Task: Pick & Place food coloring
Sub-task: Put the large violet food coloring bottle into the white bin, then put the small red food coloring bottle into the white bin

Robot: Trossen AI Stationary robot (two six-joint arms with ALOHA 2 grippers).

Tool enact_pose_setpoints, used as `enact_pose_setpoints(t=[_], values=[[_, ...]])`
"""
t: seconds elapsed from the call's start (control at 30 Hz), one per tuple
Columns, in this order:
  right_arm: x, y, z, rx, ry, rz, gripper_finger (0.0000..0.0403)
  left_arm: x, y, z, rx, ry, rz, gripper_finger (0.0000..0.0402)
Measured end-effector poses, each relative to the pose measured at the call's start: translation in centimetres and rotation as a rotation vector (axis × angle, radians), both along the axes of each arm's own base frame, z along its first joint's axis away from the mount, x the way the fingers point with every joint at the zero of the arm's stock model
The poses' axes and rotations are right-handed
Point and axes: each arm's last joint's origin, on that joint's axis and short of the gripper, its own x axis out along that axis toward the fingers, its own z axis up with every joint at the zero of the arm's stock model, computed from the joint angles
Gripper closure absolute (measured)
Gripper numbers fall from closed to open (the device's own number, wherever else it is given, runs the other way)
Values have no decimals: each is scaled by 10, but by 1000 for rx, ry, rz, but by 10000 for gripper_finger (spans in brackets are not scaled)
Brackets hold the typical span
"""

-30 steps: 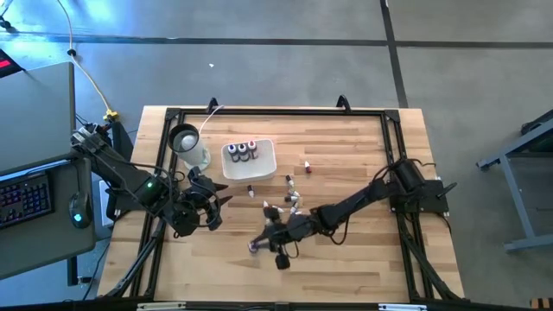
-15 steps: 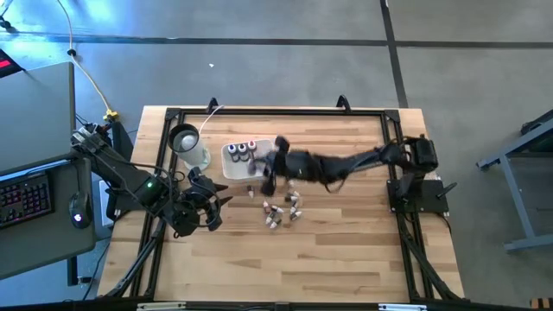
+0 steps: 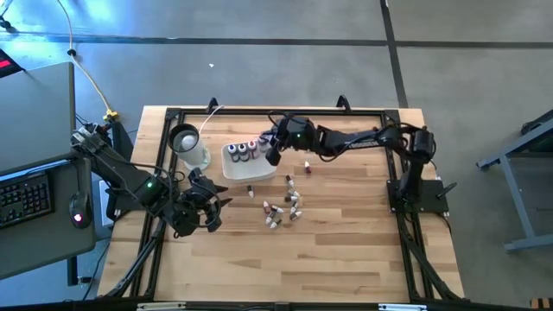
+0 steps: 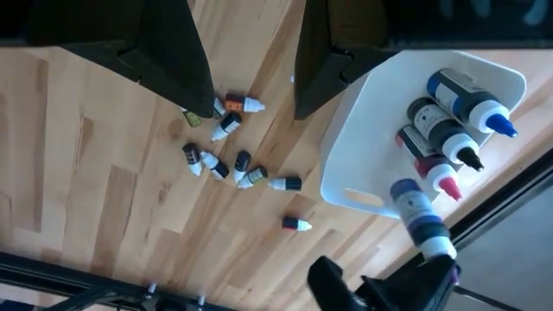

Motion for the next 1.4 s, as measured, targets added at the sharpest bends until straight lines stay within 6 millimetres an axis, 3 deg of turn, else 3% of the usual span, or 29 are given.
enact_pose_setpoints(t=[0.2, 0.53, 0.73, 1.03, 1.4], values=[[7, -5, -24, 9, 28, 10, 364, 0, 0, 0, -2, 1, -2, 243], [9, -6, -33, 6, 46, -15, 364, 0, 0, 0, -2, 3, -3, 243], [14, -8, -51, 12, 62, -20, 350, 0, 0, 0, -8, 7, -8, 243], [15, -9, -52, -27, 62, -31, 349, 0, 0, 0, -10, 10, -11, 243], [16, -9, -48, -120, 48, -11, 283, 0, 0, 0, -10, 10, -11, 243]])
